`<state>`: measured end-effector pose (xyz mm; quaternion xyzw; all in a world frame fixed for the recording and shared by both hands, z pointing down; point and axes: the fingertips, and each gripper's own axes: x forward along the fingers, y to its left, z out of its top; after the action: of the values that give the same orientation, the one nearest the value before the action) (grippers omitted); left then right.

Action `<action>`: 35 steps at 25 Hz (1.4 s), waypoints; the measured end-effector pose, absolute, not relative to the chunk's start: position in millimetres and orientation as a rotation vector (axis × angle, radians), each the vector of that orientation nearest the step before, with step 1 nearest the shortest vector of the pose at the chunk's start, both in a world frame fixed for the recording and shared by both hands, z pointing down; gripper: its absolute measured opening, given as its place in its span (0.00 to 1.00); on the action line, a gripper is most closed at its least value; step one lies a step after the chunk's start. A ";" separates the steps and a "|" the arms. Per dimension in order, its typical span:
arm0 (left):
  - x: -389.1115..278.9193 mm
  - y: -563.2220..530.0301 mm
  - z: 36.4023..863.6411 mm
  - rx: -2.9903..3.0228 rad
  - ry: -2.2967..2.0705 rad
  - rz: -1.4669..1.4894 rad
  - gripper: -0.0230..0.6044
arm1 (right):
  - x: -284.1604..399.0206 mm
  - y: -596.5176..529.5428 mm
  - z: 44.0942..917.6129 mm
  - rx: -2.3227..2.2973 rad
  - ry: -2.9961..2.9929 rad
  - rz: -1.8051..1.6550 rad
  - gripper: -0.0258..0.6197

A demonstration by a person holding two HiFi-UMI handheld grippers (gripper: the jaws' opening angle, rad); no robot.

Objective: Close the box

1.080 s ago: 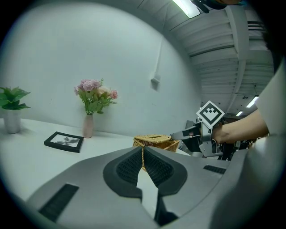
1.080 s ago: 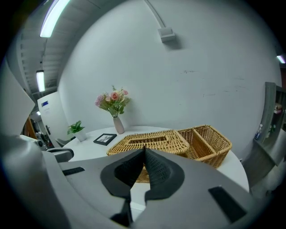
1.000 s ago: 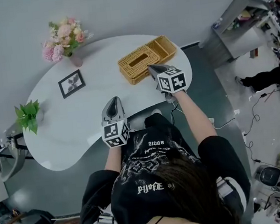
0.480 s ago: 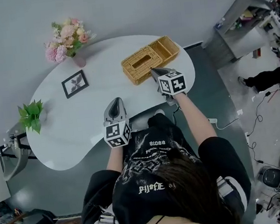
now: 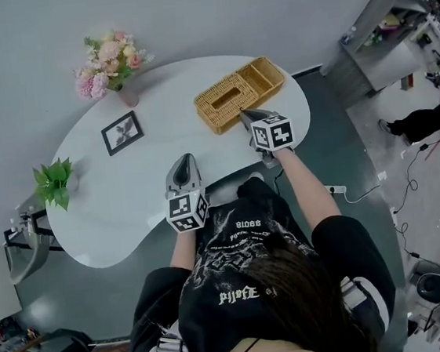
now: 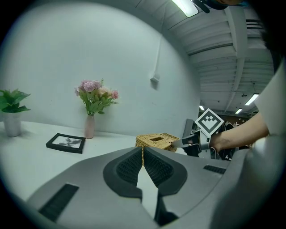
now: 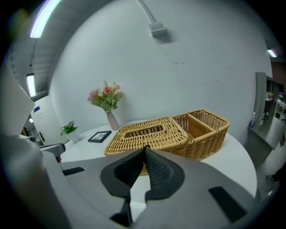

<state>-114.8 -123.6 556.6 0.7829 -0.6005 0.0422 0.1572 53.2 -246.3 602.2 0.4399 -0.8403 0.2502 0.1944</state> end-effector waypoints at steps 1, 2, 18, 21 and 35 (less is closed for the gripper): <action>-115.2 -122.9 556.6 2.240 -1.720 0.119 0.08 | 53.4 -245.5 601.0 1.247 -2.362 0.711 0.10; -115.7 -122.2 556.8 2.238 -1.722 0.116 0.08 | 52.7 -243.8 600.2 1.252 -2.370 0.720 0.12; -101.9 -118.5 578.1 2.214 -1.666 0.139 0.08 | 54.3 -178.7 610.3 1.313 -2.413 0.645 0.23; -97.1 -118.5 579.6 2.218 -1.658 0.139 0.08 | 54.0 -167.0 612.0 1.332 -2.416 0.621 0.14; -82.4 -115.8 576.9 2.241 -1.662 0.118 0.08 | 50.8 -147.7 613.5 1.370 -2.406 0.562 0.08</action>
<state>-82.4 -115.8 576.9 0.7902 -0.5862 0.0418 0.1738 50.8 -147.7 613.5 0.4788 -0.8410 0.1964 0.1576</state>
